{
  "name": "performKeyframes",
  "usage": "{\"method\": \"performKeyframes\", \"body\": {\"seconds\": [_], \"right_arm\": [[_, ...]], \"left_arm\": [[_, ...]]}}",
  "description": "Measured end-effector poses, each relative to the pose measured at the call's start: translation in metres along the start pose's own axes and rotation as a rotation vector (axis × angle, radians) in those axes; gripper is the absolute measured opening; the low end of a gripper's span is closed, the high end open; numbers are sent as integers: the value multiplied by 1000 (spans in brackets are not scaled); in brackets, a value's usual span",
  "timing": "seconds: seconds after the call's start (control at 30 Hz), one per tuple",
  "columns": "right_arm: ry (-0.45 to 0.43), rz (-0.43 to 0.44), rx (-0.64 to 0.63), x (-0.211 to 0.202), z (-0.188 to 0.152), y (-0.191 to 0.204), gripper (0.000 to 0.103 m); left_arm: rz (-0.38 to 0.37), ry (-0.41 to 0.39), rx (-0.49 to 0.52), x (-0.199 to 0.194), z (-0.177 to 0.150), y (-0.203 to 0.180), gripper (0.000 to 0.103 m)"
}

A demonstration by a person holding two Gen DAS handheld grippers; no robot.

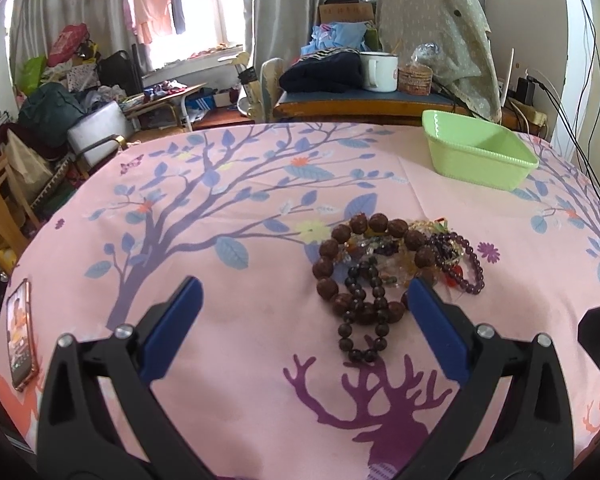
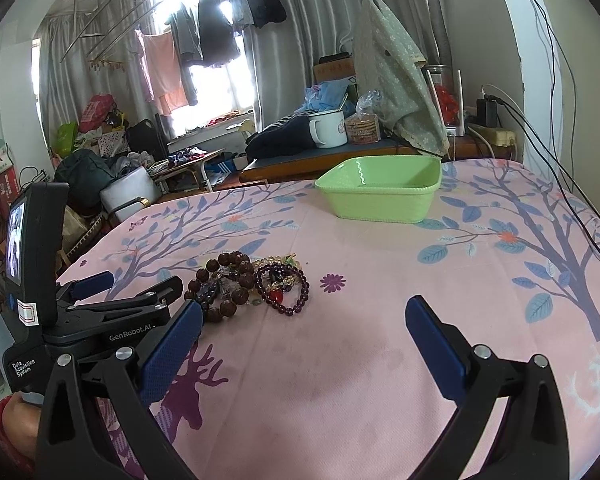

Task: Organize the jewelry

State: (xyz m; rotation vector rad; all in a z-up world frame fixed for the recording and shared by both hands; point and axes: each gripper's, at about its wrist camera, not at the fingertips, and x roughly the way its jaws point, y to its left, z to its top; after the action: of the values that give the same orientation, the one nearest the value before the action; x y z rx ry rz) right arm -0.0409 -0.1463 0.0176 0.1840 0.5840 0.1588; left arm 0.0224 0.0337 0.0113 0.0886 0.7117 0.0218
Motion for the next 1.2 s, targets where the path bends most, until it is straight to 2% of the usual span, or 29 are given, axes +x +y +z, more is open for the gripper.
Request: {"method": "performKeyframes", "body": {"seconds": [0.5,0.9,1.2], "right_arm": [[22,-7,15,5,-4,-5,77],[71,-60,50,22,-6,-20,77],[74,-58,65,23,-7,-23,77]], "left_arm": [[-2,15,-4,5,-1,4,99],[-9,-5,-2,-3,0,0,99],[-5,-10,0,-7,1,-2,99]]}}
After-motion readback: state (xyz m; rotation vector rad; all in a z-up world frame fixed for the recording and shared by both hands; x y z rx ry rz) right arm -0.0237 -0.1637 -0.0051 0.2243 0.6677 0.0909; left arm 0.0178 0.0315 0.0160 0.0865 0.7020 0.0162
